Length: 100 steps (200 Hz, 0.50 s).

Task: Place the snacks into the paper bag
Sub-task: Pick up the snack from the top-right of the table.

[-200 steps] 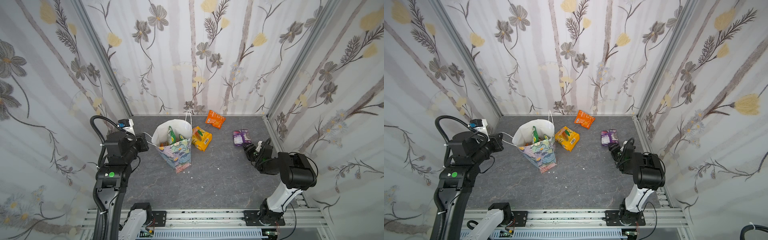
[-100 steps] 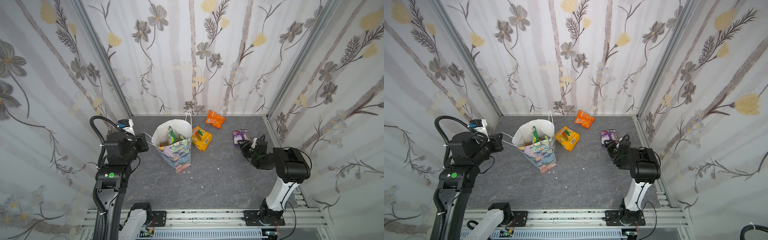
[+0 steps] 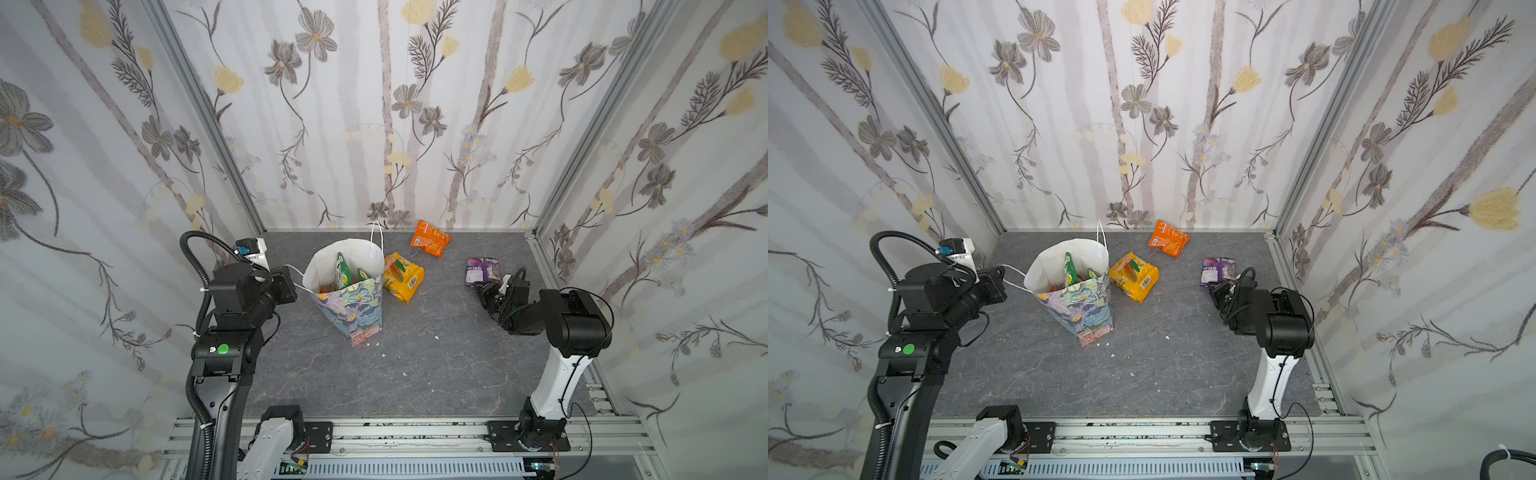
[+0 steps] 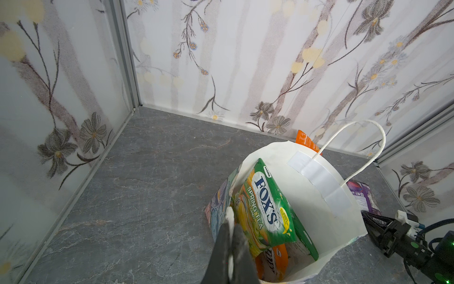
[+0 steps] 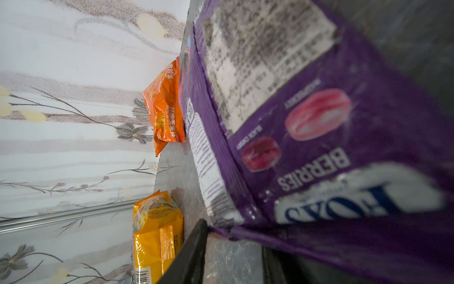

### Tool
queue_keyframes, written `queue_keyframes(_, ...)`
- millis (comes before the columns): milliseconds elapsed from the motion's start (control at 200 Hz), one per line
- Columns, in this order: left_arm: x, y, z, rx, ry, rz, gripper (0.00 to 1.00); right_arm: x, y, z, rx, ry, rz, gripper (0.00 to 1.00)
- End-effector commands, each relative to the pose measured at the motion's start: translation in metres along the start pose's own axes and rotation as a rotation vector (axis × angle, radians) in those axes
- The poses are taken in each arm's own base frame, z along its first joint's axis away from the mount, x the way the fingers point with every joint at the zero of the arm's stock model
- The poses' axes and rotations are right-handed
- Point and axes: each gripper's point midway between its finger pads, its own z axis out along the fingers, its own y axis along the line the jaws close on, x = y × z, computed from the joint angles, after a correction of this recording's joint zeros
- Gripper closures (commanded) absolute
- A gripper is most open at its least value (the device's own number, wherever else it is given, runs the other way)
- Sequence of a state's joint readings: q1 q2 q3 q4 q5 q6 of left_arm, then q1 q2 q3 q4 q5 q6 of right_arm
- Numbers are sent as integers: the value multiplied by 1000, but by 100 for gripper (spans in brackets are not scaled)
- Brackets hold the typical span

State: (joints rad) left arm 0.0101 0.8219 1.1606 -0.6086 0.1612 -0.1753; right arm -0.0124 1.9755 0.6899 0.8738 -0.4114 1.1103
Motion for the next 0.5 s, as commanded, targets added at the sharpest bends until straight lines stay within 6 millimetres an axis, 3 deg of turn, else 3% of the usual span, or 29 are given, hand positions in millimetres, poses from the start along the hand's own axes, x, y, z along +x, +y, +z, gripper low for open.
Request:
queue_keyframes(0, -15, 0, -3, -7, -54, 25, 100, 2, -7, 2, 15, -1, 41, 83)
queue_keyframes(135, -14, 0, -3, -10, -55, 28, 100, 2, -8, 1, 10, -5, 49, 100)
queue_keyframes(495, -14, -1, -6, -1, -58, 24, 100, 2, 3, -22, 44, -21, -43, 100)
